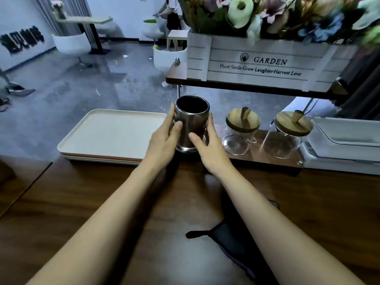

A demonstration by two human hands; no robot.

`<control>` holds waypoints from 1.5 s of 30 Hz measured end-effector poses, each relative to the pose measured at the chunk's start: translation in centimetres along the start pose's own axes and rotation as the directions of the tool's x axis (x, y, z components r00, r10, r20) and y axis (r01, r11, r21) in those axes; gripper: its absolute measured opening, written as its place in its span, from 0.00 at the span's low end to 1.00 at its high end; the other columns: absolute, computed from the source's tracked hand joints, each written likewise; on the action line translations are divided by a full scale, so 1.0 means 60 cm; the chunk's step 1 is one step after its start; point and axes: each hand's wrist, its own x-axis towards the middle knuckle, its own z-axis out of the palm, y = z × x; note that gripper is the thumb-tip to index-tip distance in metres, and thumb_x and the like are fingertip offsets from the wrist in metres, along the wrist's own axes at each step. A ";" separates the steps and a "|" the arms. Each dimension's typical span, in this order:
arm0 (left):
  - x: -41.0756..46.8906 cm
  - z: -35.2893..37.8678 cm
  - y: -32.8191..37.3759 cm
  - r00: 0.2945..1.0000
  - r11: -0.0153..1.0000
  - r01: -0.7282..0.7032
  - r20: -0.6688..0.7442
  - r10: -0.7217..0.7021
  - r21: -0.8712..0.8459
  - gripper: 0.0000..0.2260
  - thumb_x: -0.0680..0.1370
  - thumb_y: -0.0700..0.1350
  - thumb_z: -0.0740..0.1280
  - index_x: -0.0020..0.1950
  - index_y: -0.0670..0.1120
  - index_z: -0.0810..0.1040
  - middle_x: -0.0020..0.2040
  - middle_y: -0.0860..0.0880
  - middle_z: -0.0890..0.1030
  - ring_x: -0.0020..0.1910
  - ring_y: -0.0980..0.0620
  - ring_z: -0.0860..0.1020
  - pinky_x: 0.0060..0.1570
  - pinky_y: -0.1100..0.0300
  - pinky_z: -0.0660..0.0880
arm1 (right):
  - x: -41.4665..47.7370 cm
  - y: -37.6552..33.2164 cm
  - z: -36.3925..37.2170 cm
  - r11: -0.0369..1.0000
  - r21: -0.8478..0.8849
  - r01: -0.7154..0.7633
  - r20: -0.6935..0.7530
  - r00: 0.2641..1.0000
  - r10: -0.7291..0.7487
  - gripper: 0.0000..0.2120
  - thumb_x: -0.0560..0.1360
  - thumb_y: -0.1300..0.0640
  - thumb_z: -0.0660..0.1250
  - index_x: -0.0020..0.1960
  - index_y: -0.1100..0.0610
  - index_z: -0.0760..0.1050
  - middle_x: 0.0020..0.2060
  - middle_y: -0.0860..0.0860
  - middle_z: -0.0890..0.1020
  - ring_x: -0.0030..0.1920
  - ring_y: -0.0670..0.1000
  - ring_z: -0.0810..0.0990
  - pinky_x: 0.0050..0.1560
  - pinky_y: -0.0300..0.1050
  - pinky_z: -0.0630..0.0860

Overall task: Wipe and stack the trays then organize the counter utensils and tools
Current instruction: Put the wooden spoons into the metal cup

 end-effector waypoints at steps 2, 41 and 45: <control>-0.039 -0.006 0.018 0.999 1.000 -0.004 -0.036 0.004 -0.013 0.25 0.84 0.52 0.61 0.82 0.60 0.59 0.64 0.75 0.71 0.65 0.71 0.71 0.67 0.62 0.69 | -0.031 -0.010 -0.004 0.996 0.087 0.008 0.023 1.000 -0.010 0.40 0.80 0.54 0.68 0.83 0.47 0.45 0.74 0.42 0.69 0.71 0.34 0.68 0.75 0.41 0.64; -0.447 0.516 0.336 0.960 0.964 -0.030 0.259 0.101 -0.265 0.33 0.80 0.56 0.68 0.81 0.64 0.56 0.78 0.55 0.68 0.76 0.56 0.68 0.76 0.44 0.64 | -0.521 0.119 -0.588 0.991 -0.113 -0.074 -0.220 0.974 0.047 0.37 0.80 0.55 0.67 0.81 0.41 0.50 0.75 0.44 0.70 0.73 0.40 0.69 0.76 0.48 0.65; -0.445 0.518 0.321 0.954 0.960 -0.024 0.282 0.106 -0.280 0.35 0.80 0.55 0.68 0.82 0.62 0.54 0.79 0.57 0.66 0.77 0.56 0.66 0.76 0.43 0.64 | -0.519 0.119 -0.580 0.990 -0.111 -0.086 -0.237 0.970 0.058 0.37 0.78 0.53 0.68 0.81 0.40 0.52 0.75 0.44 0.69 0.74 0.42 0.67 0.76 0.52 0.65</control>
